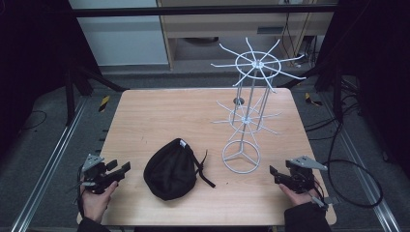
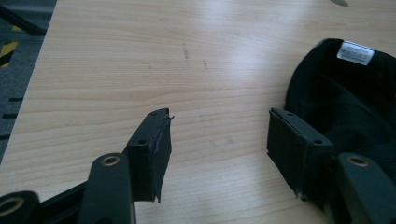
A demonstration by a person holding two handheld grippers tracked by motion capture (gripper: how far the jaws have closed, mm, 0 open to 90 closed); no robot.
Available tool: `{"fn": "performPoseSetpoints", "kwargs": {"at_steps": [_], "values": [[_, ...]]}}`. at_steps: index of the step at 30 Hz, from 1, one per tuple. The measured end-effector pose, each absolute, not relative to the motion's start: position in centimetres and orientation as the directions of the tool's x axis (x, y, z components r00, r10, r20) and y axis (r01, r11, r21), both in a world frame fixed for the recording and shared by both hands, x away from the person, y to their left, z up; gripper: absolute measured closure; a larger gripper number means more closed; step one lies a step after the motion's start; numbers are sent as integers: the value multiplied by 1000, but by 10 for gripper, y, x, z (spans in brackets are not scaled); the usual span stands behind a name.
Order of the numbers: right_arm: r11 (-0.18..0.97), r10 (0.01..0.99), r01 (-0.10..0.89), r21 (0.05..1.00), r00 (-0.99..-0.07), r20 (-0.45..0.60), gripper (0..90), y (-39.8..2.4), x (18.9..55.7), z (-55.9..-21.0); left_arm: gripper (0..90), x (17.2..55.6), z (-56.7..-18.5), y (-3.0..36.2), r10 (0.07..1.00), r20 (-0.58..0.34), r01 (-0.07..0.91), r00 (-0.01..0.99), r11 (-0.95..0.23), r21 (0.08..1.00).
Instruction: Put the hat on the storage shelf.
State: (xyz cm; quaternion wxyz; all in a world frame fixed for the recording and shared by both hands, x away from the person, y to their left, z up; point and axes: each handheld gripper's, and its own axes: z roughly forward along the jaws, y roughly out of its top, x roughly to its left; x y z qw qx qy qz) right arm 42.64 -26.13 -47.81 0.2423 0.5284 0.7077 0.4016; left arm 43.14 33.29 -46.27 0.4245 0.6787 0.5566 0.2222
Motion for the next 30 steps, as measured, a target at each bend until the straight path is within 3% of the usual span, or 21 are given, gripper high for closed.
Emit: {"fn": "performPoseSetpoints", "kwargs": {"at_steps": [5,15,18,30], "values": [[162,920,553,817,-385,78,289,-245,426,-477,365,426,-461,324,934,-168,576,316,-48,816],[255,843,505,825,-533,65,373,-199,417,-469,316,419,-454,314,919,-181,572,350,-57,818],[266,824,493,828,-562,70,356,-181,414,-465,334,418,-453,311,917,-188,573,352,-53,818],[320,747,445,836,-661,66,424,-118,417,-450,416,418,-454,294,908,-193,602,371,-77,795]]}}
